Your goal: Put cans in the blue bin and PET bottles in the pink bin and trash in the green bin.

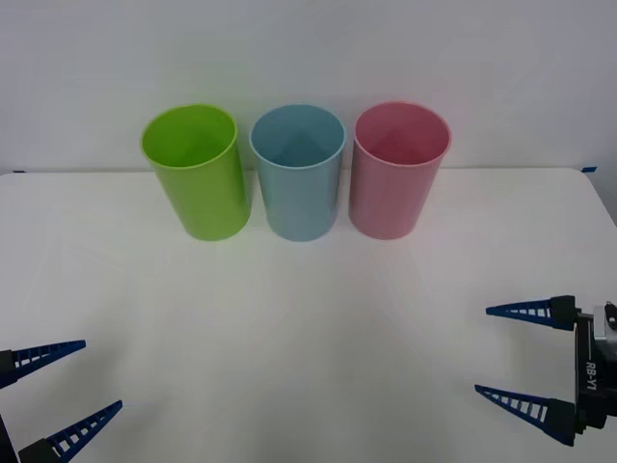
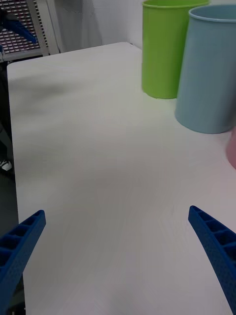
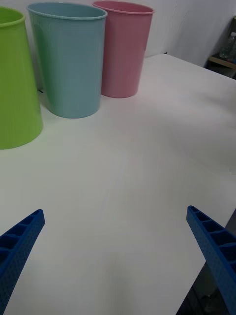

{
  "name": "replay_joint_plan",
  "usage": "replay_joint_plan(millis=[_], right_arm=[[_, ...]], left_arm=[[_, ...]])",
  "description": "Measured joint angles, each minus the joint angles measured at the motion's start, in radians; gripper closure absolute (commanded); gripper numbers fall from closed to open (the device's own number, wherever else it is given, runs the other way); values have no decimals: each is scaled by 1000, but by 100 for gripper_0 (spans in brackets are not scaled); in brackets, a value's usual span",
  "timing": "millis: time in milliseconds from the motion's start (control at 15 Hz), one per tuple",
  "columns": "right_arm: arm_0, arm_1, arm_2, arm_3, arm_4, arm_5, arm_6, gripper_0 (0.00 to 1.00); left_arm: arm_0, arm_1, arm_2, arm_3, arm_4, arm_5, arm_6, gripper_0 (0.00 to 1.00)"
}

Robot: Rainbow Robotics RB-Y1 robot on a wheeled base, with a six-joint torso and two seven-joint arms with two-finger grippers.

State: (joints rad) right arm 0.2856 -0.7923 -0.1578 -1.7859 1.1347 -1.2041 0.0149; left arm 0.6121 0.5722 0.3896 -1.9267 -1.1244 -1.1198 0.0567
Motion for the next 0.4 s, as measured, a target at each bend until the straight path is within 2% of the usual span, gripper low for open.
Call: replay_joint_plan(millis=[400], right_arm=[[0, -10, 0, 0, 26, -5, -1, 0]], left_arm=[[0, 0, 0, 0, 0, 0, 0, 0]])
